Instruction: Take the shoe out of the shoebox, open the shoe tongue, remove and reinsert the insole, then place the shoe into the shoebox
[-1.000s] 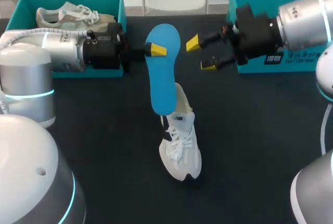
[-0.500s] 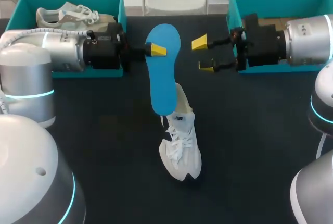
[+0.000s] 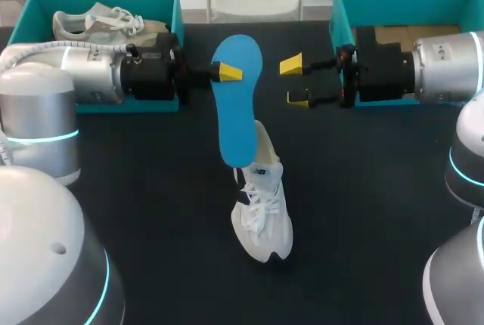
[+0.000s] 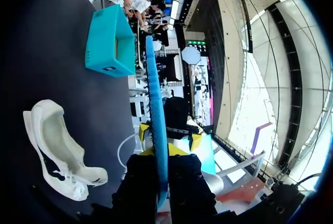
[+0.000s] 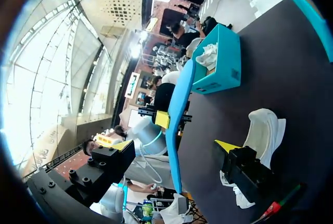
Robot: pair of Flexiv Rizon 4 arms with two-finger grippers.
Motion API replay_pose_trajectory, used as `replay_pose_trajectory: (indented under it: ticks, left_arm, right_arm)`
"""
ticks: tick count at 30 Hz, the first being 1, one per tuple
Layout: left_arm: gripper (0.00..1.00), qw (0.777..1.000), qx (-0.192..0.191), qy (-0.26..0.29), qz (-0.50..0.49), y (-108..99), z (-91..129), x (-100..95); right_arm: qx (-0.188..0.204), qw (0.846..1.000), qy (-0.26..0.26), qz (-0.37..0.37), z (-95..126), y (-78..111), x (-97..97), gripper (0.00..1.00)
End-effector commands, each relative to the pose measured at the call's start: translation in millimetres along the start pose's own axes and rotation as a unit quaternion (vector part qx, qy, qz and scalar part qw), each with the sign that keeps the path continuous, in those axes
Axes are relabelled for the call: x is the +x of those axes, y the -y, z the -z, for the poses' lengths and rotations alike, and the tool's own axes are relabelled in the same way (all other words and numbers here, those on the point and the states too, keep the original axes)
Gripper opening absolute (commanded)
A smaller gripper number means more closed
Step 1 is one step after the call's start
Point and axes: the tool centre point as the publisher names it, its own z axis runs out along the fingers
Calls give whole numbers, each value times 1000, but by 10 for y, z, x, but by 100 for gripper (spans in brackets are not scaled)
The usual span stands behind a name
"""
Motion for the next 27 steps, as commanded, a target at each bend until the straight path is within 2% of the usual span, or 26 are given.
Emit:
replay_pose_trajectory:
  ticks: [1, 2, 6, 8, 14, 16, 21, 22, 24, 27]
  left_arm:
    - [0, 996, -19, -39, -72, 16, 57, -31]
    - [0, 994, -12, -44, -97, 28, 61, -26]
    - [0, 983, -23, -58, -172, 48, 107, 35]
    - [0, 967, -21, -56, -246, 60, 135, 57]
    - [0, 925, -24, -53, -375, 64, 199, 146]
    - [0, 901, -16, -46, -431, 78, 208, 165]
    - [0, 824, 19, -51, -564, 202, 220, 148]
    - [0, 796, 15, -51, -602, 230, 226, 122]
    - [0, 759, 17, -52, -648, 281, 239, 101]
    - [0, 684, 11, -68, -726, 330, 261, 99]
  right_arm:
    - [0, 1000, 1, -1, -27, -9, 7, 100]
    - [0, 1000, 1, -1, -27, -9, 7, 100]
    - [0, 1000, 1, -1, -27, -9, 7, 100]
    - [0, 1000, 1, -1, -27, -9, 7, 100]
    - [0, 1000, 1, -1, -27, -9, 7, 100]
    - [0, 1000, 1, -1, -27, -9, 7, 100]
    - [0, 1000, 1, -1, -27, -9, 7, 100]
    - [0, 1000, 1, -1, -27, -9, 7, 100]
    - [0, 1000, 1, -1, -27, -9, 7, 100]
    - [0, 1000, 1, -1, -27, -9, 7, 100]
